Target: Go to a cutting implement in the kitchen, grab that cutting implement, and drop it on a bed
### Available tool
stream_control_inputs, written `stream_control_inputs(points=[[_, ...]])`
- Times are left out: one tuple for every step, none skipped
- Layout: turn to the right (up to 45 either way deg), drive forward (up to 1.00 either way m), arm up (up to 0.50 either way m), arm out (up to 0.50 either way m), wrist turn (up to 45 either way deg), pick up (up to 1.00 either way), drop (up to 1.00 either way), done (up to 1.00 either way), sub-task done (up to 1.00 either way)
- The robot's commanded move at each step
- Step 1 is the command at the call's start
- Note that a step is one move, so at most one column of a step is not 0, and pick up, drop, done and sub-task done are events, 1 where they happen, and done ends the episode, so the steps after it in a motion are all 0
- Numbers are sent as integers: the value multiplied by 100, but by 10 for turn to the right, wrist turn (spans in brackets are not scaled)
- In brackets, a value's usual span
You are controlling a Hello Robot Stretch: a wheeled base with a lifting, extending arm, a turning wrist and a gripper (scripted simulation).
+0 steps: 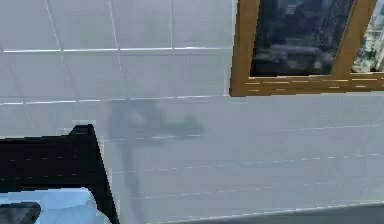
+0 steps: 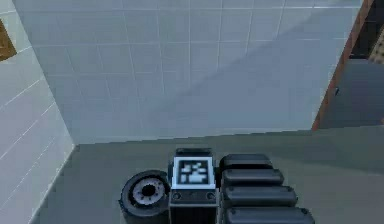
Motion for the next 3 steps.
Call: stream_control_inputs(points=[[450,0,0,0,0,0,0,0,0],[330,0,0,0,0,0,0,0,0],[-450,0,0,0,0,0,0,0,0]])
